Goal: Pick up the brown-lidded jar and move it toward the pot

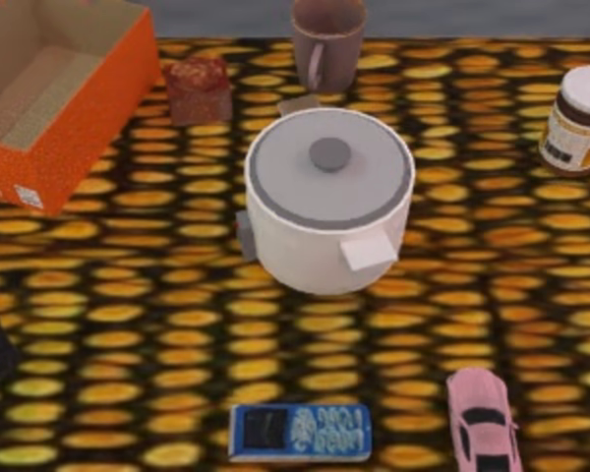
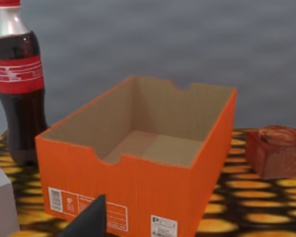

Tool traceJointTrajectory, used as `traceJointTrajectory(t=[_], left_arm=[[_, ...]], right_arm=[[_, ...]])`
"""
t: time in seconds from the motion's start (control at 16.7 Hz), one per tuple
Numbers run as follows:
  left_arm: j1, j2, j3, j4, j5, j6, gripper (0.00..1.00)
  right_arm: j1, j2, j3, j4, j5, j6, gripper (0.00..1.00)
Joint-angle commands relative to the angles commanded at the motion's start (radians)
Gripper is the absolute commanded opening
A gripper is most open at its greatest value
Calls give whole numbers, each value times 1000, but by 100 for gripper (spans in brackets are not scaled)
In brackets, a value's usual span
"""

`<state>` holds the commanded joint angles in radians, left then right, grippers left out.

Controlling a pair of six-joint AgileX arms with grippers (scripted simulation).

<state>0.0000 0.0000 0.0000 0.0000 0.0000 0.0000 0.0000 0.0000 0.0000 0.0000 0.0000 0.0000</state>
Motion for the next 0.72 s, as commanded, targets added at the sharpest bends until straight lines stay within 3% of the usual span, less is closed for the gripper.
traceJointTrajectory(t=[0.3,0.72], left_arm=[[0,0,0,0,0,0,100],[0,0,0,0,0,0,100]], right_arm=[[-6,53,34,-51,4,-11,100],[-36,468,382,-387,12,-103,100]])
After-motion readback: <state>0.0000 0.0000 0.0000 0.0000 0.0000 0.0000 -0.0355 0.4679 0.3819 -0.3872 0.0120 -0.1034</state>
